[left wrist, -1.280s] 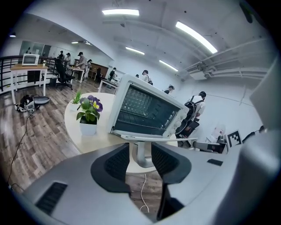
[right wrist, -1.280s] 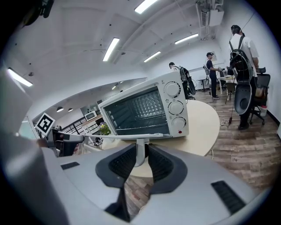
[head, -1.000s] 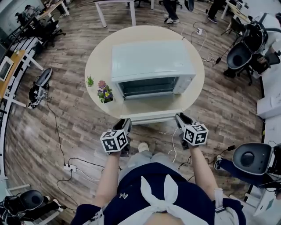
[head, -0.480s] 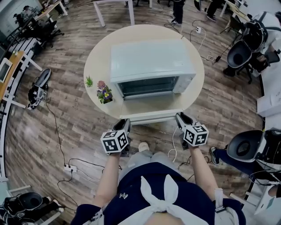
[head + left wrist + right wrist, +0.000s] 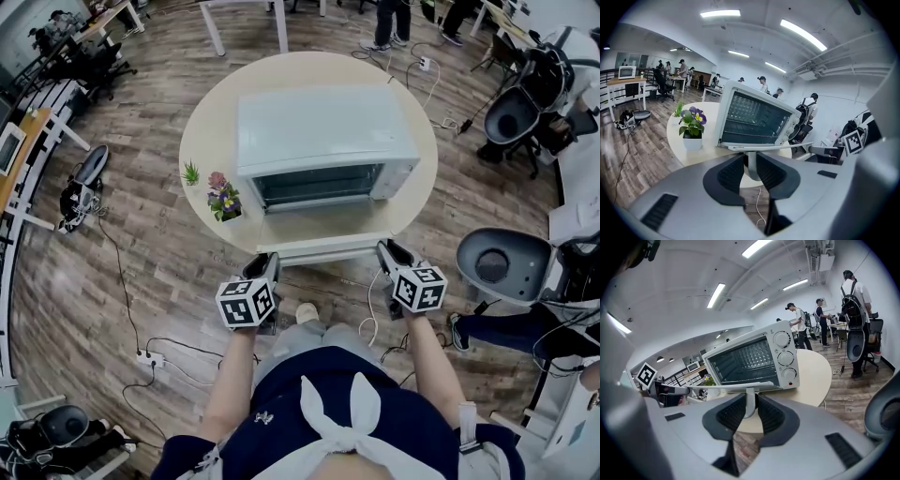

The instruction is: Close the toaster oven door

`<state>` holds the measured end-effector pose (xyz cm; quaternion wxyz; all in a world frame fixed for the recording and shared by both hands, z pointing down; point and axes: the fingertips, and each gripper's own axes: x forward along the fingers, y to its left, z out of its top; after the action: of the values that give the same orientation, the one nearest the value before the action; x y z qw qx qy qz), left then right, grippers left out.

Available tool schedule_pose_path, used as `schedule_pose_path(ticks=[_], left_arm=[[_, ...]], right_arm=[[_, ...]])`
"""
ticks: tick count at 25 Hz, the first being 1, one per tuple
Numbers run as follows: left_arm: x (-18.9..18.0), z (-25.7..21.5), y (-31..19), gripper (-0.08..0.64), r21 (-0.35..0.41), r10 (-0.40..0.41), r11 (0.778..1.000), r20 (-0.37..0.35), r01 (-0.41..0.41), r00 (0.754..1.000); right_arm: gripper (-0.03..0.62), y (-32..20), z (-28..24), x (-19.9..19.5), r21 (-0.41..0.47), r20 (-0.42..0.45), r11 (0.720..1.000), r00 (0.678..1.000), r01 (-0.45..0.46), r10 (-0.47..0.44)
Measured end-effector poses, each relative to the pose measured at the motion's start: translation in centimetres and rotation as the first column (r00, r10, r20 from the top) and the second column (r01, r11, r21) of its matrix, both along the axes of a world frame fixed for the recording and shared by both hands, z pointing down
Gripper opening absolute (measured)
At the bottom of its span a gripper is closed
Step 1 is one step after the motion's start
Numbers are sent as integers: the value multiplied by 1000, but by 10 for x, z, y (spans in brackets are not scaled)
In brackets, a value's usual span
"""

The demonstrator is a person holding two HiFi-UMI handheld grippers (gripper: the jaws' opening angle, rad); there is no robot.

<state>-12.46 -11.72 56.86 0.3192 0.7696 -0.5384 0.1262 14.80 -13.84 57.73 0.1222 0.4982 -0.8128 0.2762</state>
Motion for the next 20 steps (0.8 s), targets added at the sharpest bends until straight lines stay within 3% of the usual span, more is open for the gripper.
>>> schedule_pose_path(ticks=[20], left_arm=[[-1,-16,-16,95,18,9,1000,-8,-9,1000]], right_arm=[[89,-15,-18,1,32,59,999,998,-16,14]])
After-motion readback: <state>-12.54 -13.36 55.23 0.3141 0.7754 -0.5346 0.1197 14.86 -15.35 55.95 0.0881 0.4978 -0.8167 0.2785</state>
